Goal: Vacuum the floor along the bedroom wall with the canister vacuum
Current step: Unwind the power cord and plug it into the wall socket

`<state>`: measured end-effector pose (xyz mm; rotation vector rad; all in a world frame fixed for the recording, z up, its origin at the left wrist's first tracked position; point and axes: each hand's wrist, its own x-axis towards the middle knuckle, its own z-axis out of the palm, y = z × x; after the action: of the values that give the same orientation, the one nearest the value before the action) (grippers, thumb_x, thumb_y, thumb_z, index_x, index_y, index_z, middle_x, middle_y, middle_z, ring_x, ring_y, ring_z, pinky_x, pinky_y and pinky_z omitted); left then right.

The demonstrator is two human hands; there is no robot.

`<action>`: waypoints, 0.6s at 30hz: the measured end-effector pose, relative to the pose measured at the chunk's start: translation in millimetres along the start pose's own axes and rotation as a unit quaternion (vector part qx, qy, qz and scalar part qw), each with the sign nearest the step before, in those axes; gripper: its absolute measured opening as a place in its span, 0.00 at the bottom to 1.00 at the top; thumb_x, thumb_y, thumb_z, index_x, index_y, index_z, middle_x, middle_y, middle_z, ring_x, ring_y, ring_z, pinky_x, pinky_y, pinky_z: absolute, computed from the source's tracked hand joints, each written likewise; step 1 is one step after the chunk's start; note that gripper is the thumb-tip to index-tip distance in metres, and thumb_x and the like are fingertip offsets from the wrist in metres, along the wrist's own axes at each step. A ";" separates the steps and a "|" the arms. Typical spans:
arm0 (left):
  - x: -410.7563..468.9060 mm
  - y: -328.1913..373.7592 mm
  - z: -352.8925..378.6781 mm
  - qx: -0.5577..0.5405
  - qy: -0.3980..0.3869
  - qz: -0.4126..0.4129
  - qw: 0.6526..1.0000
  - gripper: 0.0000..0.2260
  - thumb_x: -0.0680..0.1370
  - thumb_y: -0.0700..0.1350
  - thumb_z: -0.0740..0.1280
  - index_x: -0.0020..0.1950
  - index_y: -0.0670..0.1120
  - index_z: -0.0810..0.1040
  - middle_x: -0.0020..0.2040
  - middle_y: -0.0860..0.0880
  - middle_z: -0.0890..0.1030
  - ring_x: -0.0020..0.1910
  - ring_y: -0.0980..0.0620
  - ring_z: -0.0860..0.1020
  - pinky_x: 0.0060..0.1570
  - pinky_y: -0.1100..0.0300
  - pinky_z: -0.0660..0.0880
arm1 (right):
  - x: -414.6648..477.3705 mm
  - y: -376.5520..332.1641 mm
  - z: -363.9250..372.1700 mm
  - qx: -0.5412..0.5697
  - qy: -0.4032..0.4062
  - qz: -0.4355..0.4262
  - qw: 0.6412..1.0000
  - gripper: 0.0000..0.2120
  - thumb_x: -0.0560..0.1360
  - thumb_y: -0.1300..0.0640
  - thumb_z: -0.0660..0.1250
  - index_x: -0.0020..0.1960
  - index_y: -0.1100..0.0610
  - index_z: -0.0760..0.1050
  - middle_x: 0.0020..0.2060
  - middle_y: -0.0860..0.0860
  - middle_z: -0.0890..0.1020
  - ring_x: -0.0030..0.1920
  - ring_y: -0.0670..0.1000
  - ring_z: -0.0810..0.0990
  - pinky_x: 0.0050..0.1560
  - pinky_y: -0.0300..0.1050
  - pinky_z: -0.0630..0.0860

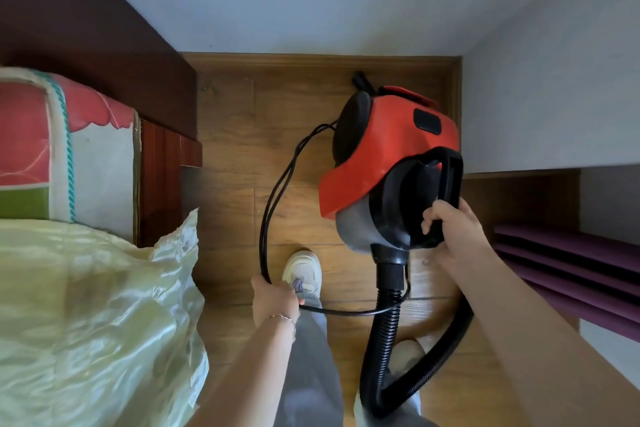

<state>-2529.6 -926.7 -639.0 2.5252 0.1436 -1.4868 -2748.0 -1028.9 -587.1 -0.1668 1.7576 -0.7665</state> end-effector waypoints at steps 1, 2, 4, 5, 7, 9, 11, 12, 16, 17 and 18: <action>-4.5 2.8 3.1 -0.019 -0.017 0.014 1.000 0.13 0.77 0.33 0.55 0.60 0.42 0.66 0.41 0.41 0.77 0.36 0.43 0.78 0.46 0.48 0.78 | 0.5 -0.3 -1.5 -0.008 -0.001 0.000 1.000 0.12 0.67 0.71 0.56 0.35 0.56 0.69 0.25 0.53 0.68 0.26 0.50 0.66 0.35 0.45 0.66; -9.5 5.6 5.2 -0.052 -0.037 0.018 0.998 0.12 0.76 0.33 0.53 0.56 0.44 0.67 0.38 0.43 0.76 0.33 0.46 0.76 0.40 0.52 0.76 | 0.4 -0.6 -2.8 -0.016 -0.004 0.002 1.000 0.11 0.66 0.71 0.56 0.35 0.56 0.69 0.25 0.53 0.68 0.27 0.51 0.66 0.35 0.45 0.66; -16.0 23.8 7.7 -0.097 -0.055 0.037 0.993 0.10 0.75 0.33 0.52 0.49 0.43 0.69 0.32 0.45 0.75 0.26 0.50 0.71 0.28 0.62 0.68 | -0.6 -1.5 -4.5 -0.035 -0.009 0.006 0.999 0.11 0.65 0.71 0.56 0.34 0.56 0.69 0.25 0.53 0.68 0.27 0.51 0.66 0.36 0.46 0.65; -17.8 35.7 9.6 -0.116 -0.067 0.037 0.990 0.09 0.76 0.33 0.52 0.46 0.44 0.69 0.28 0.46 0.75 0.22 0.51 0.70 0.25 0.64 0.64 | -1.9 -2.3 -4.9 -0.044 -0.013 0.007 0.999 0.11 0.65 0.71 0.57 0.34 0.56 0.68 0.24 0.53 0.68 0.27 0.51 0.66 0.37 0.46 0.65; -24.6 60.1 13.2 -0.150 -0.109 0.025 0.982 0.11 0.78 0.33 0.52 0.46 0.47 0.68 0.26 0.50 0.76 0.22 0.55 0.72 0.22 0.65 0.62 | -5.8 -2.7 -4.1 -0.058 -0.026 0.010 0.998 0.11 0.66 0.72 0.56 0.35 0.57 0.68 0.25 0.54 0.68 0.27 0.51 0.66 0.36 0.46 0.66; -34.6 81.2 17.5 -0.192 -0.145 0.050 0.969 0.14 0.78 0.31 0.52 0.53 0.48 0.68 0.35 0.49 0.76 0.29 0.55 0.73 0.25 0.62 0.63 | -8.8 -0.2 -1.4 -0.064 -0.038 0.015 0.997 0.11 0.67 0.72 0.56 0.36 0.57 0.68 0.26 0.54 0.67 0.27 0.50 0.66 0.35 0.45 0.66; -44.3 97.6 23.0 -0.207 -0.184 0.092 0.956 0.19 0.77 0.29 0.52 0.56 0.50 0.70 0.36 0.49 0.73 0.30 0.54 0.71 0.28 0.60 0.62 | -9.5 4.4 3.7 -0.080 -0.040 0.019 0.996 0.11 0.67 0.72 0.56 0.36 0.57 0.68 0.26 0.55 0.67 0.27 0.50 0.66 0.33 0.44 0.65; -48.9 103.0 25.3 -0.205 -0.203 0.114 0.951 0.20 0.76 0.28 0.52 0.55 0.51 0.72 0.35 0.49 0.73 0.30 0.53 0.70 0.30 0.59 0.62 | -8.6 7.2 6.2 -0.089 -0.037 0.021 0.995 0.12 0.66 0.72 0.56 0.35 0.57 0.69 0.26 0.55 0.66 0.27 0.50 0.66 0.34 0.44 0.65; -57.2 114.9 32.8 -0.162 -0.277 0.184 0.929 0.24 0.76 0.27 0.52 0.54 0.56 0.74 0.36 0.49 0.73 0.32 0.53 0.70 0.34 0.60 0.65 | -5.5 19.5 14.3 -0.124 -0.047 0.025 0.991 0.12 0.65 0.72 0.56 0.34 0.57 0.71 0.26 0.53 0.67 0.28 0.50 0.65 0.36 0.45 0.65; -59.7 116.3 34.9 -0.136 -0.297 0.204 0.923 0.24 0.76 0.28 0.53 0.57 0.55 0.74 0.37 0.49 0.73 0.33 0.53 0.71 0.35 0.60 0.67 | -5.3 20.6 16.4 -0.136 -0.050 0.026 0.989 0.12 0.65 0.72 0.57 0.34 0.56 0.71 0.26 0.53 0.68 0.29 0.51 0.66 0.36 0.46 0.65; -63.7 118.0 37.0 -0.102 -0.314 0.222 0.918 0.24 0.77 0.28 0.54 0.60 0.55 0.74 0.38 0.50 0.73 0.34 0.54 0.71 0.36 0.60 0.68 | -4.3 22.4 17.8 -0.151 -0.053 0.025 0.987 0.12 0.65 0.72 0.57 0.33 0.56 0.71 0.26 0.53 0.68 0.29 0.51 0.66 0.36 0.46 0.65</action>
<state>-2570.0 -1048.6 -585.6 1.6578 -0.3340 -1.8581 -2724.5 -1016.7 -598.8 -0.3597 1.7623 -0.4427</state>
